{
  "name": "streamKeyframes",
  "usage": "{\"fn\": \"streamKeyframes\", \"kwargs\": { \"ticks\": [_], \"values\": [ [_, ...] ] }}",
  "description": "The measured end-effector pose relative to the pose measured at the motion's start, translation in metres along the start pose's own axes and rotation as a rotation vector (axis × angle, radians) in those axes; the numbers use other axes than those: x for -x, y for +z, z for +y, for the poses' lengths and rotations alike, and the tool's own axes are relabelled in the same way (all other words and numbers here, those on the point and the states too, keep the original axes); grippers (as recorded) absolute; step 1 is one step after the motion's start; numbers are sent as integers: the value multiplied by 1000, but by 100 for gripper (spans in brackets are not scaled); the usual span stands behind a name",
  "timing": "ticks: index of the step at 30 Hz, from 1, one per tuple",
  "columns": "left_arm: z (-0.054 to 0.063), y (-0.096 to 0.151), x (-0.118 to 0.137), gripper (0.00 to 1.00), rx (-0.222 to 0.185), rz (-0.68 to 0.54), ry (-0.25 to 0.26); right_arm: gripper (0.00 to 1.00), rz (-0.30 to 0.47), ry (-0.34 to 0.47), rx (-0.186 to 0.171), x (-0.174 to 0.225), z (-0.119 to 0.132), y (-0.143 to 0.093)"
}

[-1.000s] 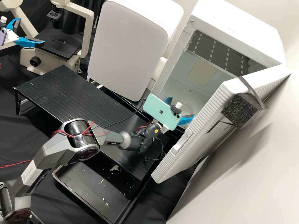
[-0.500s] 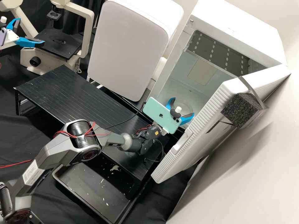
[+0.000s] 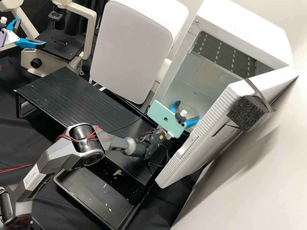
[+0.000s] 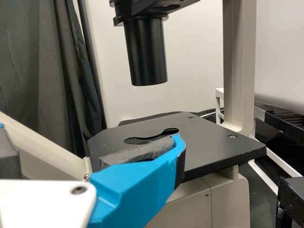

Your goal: Take the petri dish out of the incubator

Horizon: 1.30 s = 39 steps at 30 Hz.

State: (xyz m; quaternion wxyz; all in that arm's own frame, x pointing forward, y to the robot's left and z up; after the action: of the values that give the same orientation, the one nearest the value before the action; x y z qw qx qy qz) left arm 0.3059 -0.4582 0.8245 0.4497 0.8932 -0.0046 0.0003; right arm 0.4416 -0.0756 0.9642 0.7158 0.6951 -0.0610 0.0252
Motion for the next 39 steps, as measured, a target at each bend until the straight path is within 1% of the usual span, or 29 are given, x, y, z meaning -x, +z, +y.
{"fn": "streamKeyframes", "kwargs": {
  "ticks": [5, 12, 20, 28, 32, 35, 39],
  "values": [
    [0, 0, 0, 100, 0, 0, 0, 0, 8, 11, -12, 17, 2, 3],
    [0, 0, 0, 100, 0, 0, 0, 0, 50, 50, -32, 52, 9, 1],
    [0, 0, 0, 100, 0, 0, 0, 0, 47, 63, -46, 71, 9, 5],
    [0, 0, 0, 100, 0, 0, 0, 0, 78, 67, -61, 90, 4, -2],
    [0, 0, 0, 100, 0, 0, 0, 0, 104, 88, -75, 113, 3, -7],
    [0, 0, 0, 100, 0, 0, 0, 0, 138, 109, -81, 128, 3, -13],
    [0, 0, 0, 100, 0, 0, 0, 0, 139, 107, -84, 150, -1, -21]
  ]
}}
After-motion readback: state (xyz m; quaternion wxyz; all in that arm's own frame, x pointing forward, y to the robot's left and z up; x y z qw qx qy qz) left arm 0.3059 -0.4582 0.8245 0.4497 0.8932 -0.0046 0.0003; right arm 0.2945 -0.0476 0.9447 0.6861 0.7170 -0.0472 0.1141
